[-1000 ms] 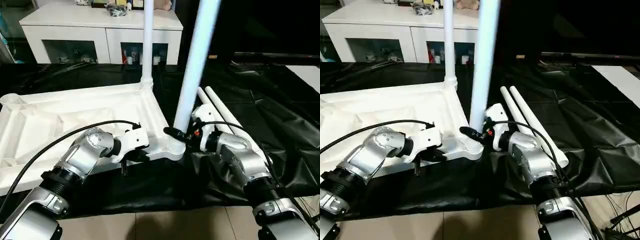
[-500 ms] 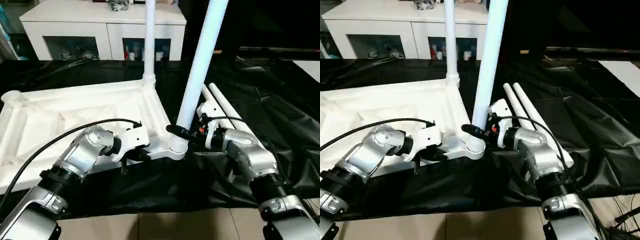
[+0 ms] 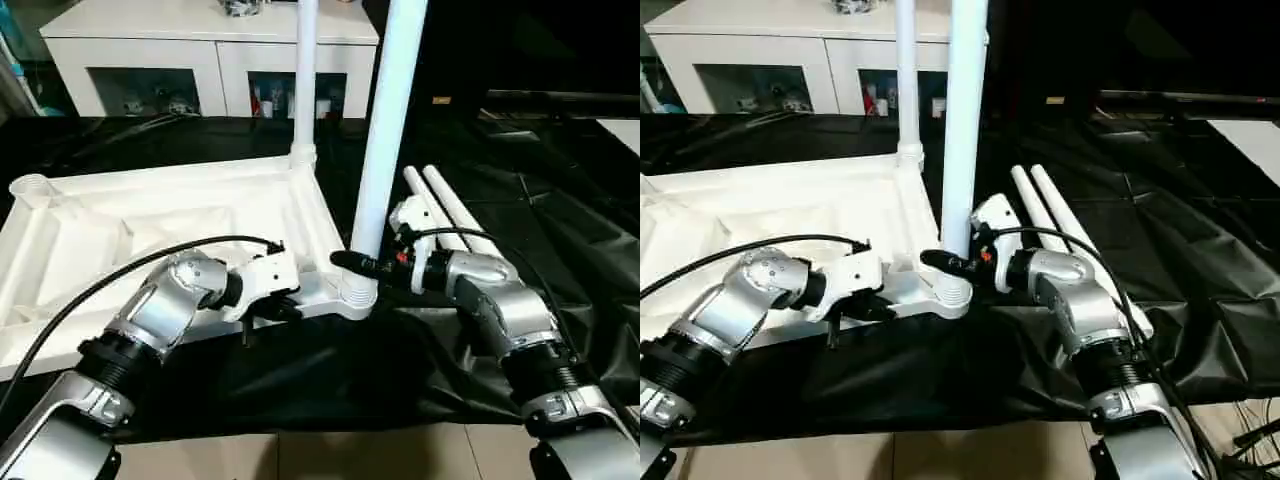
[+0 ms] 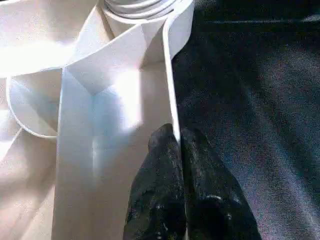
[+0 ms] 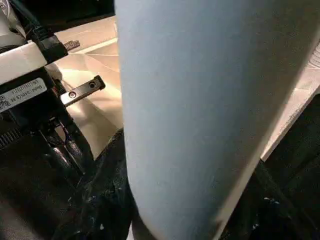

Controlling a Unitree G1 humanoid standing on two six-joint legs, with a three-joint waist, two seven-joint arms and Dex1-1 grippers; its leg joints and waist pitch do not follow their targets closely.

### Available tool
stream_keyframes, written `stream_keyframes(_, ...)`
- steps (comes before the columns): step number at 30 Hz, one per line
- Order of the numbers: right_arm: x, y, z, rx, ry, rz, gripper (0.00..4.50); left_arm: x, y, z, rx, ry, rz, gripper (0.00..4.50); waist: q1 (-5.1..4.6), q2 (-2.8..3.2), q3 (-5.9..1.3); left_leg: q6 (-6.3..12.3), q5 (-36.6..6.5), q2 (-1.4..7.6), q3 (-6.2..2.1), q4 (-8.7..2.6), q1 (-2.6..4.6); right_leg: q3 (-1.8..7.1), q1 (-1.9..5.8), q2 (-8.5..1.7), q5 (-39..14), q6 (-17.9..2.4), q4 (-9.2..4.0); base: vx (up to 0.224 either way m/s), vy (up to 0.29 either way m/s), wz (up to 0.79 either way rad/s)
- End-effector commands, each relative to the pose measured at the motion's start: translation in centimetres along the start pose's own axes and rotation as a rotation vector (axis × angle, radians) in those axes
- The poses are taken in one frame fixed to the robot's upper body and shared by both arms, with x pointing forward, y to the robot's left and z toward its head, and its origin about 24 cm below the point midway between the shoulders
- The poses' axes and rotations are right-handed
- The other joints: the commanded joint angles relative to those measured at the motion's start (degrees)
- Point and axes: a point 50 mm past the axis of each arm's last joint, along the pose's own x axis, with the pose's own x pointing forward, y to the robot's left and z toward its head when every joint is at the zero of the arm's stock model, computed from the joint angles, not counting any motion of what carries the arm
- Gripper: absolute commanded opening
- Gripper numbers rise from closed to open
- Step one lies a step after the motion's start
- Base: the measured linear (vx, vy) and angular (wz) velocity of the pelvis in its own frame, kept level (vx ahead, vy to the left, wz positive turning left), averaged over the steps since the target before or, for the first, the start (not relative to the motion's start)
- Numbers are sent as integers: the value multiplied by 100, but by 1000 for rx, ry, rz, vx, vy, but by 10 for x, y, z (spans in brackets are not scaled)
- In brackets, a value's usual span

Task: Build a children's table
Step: Insert table leg to table base

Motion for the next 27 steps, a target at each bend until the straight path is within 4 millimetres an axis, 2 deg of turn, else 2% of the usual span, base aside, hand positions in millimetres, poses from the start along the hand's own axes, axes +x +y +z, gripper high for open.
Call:
stream_keyframes(1,-6,-3,-21,51,73,-53,184,5,-8,-12,3,87,-47,0,7,51,-225,5,-1681,268,-77,-391,38,291,179,-402,-1247,-1209,-356,0,0,0)
stream_keyframes(9,-25,-13,-42,150,58,-180,184,5,-7,-12,0,88,-48,0,5,56,-232,20,-1677,263,-77,-382,40,284,191,-396,-1192,-1241,-350,0,0,0)
stream_keyframes(10,-28,-14,-46,164,58,-197,184,5,-7,-12,0,88,-48,0,4,71,-233,13,-1694,264,-77,-383,48,283,188,-395,-1199,-1244,-355,0,0,0)
stream_keyframes(12,-29,-13,-50,178,55,-208,184,5,-8,-13,1,90,-50,0,6,67,-233,12,-1721,265,-75,-380,47,288,191,-403,-1221,-1242,-359,0,0,0)
stream_keyframes(13,-30,-13,-52,185,55,-217,184,5,-7,-13,1,90,-50,0,18,109,-240,5,-1694,265,-82,-380,57,286,192,-400,-1153,-1256,-349,0,0,0)
stream_keyframes(14,-31,-13,-54,189,56,-224,184,5,-7,-13,1,90,-49,0,7,83,-245,9,-1655,264,-76,-375,49,281,197,-385,-1027,-1283,-341,0,0,0)
stream_keyframes(16,-33,-12,-57,194,58,-230,184,5,-7,-13,1,91,-49,0,10,81,-245,18,-1641,258,-73,-371,46,280,205,-386,-979,-1307,-332,0,0,0)
stream_keyframes(17,-34,-11,-60,197,60,-233,184,6,-7,-13,1,90,-49,0,17,115,-247,18,-1630,255,-78,-369,42,279,211,-391,-966,-1311,-329,0,0,0)
stream_keyframes(18,-35,-10,-63,203,61,-237,184,6,-6,-12,2,90,-47,0,8,102,-238,13,-1700,257,-75,-376,46,275,203,-385,-1033,-1298,-346,0,0,0)
stream_keyframes(23,-36,-4,-71,224,52,-258,184,5,-5,-13,3,92,-42,0,12,125,-239,-17,-1869,254,-88,-383,56,276,197,-391,-1325,-1228,-374,0,0,0)
stream_keyframes(27,-34,0,-72,215,54,-246,184,4,-5,-13,4,95,-43,0,15,134,-247,-21,-1828,259,-90,-386,59,275,198,-380,-1146,-1245,-356,0,0,0)
